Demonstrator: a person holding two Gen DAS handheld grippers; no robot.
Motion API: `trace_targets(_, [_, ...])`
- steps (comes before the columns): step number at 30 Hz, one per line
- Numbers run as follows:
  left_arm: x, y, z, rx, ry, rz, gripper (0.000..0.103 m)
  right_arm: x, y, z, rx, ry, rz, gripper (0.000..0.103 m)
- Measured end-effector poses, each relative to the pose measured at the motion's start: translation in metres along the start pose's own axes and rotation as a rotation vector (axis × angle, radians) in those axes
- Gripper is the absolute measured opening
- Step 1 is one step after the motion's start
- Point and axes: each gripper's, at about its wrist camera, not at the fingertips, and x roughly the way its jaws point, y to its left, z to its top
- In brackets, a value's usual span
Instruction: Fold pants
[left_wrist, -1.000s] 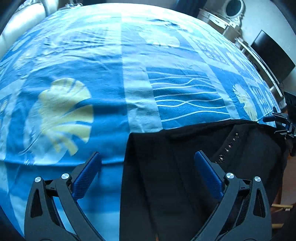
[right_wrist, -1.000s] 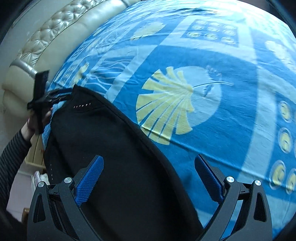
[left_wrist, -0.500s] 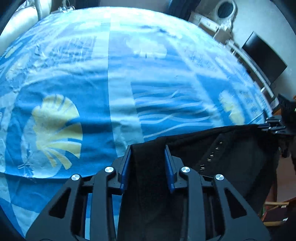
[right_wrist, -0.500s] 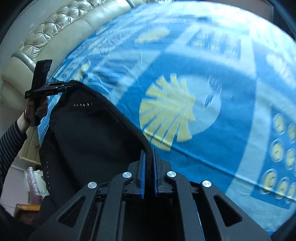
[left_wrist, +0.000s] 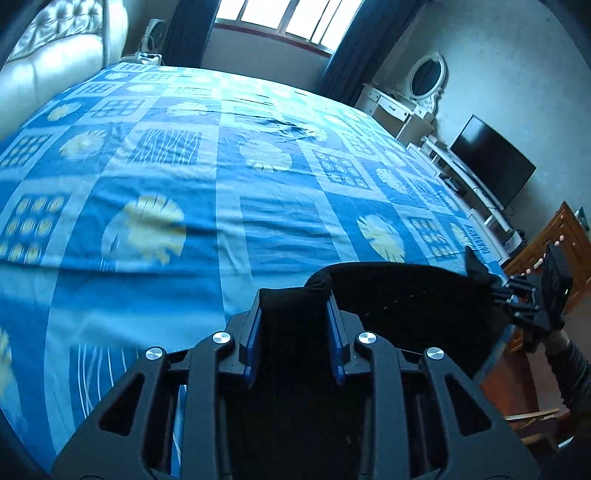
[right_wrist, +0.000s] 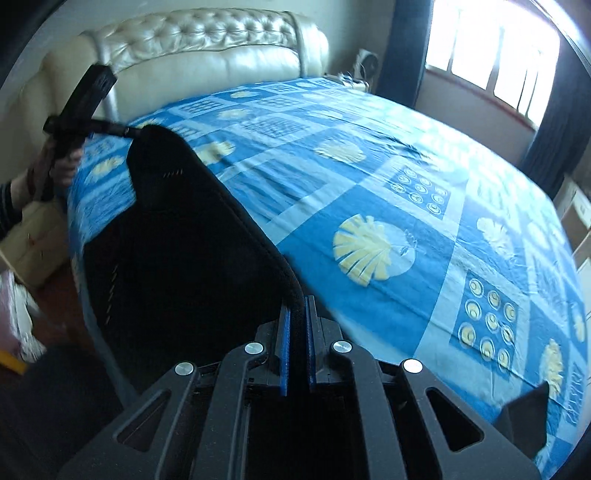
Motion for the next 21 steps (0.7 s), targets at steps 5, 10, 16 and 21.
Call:
trace_targets(5, [-0.025,-0.002,-0.057,-0.053,0.008,0.005,0.023,0.001,0.038,-0.044,-0.032,0.041,-0.011,0.007])
trace_targets(10, [-0.022,0.008,-0.104,-0.144,0.049,0.002,0.011,0.022,0.069,-0.08,-0.056,0.111,-0.013,0.007])
trace_targets(16, [-0.013,0.019,-0.144,-0.221,0.091,0.072,0.03,0.027,0.078,-0.095,0.025,0.124,-0.016,0.015])
trace_targets(21, [-0.032,0.031,-0.17,-0.386,0.052,0.012,0.062,-0.001,0.066,-0.105,0.226,0.095,0.053,0.047])
